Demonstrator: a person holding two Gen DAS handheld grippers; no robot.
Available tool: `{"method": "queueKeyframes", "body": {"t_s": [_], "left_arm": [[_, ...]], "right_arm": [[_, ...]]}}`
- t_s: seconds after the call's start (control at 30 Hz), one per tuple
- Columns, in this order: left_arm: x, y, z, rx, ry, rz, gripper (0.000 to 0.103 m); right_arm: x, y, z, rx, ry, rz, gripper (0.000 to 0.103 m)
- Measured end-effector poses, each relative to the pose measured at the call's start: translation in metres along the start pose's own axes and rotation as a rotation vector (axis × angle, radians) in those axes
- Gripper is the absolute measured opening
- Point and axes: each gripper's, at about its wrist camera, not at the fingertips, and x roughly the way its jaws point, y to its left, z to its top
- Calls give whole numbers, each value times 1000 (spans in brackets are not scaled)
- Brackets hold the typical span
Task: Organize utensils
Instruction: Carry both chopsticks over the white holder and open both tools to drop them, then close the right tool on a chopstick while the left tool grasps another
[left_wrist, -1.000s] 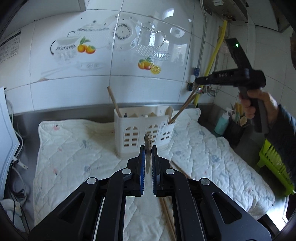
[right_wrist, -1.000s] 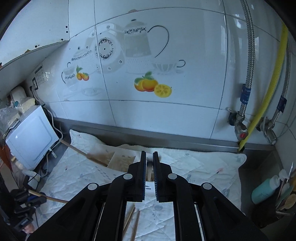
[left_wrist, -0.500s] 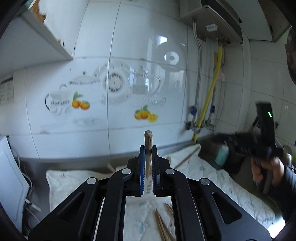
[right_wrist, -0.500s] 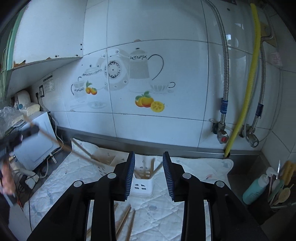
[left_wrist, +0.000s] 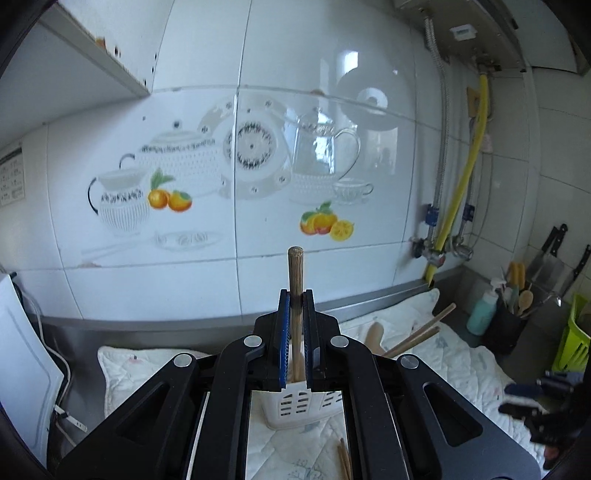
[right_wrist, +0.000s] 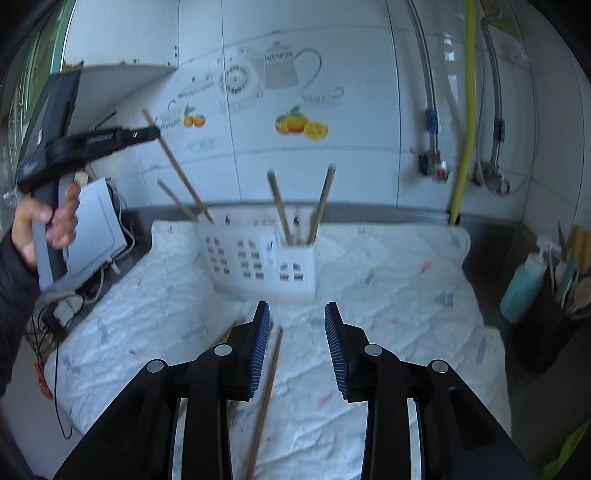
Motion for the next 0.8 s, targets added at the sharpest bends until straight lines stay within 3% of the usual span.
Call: {"method": "queueKeyframes", "body": {"t_s": [0.23,0.5,0.8], "left_arm": [[13,4,-1,-12,35,-8,7],[-15,-5,2,7,-9,-26,14],[-61,-10,-44,8,21,-57,17]], "right_arm": [[9,8,-49,56,77,40,31],[15,25,-98,76,170,57,31],[27,37,-137,89,212,40,20]]}}
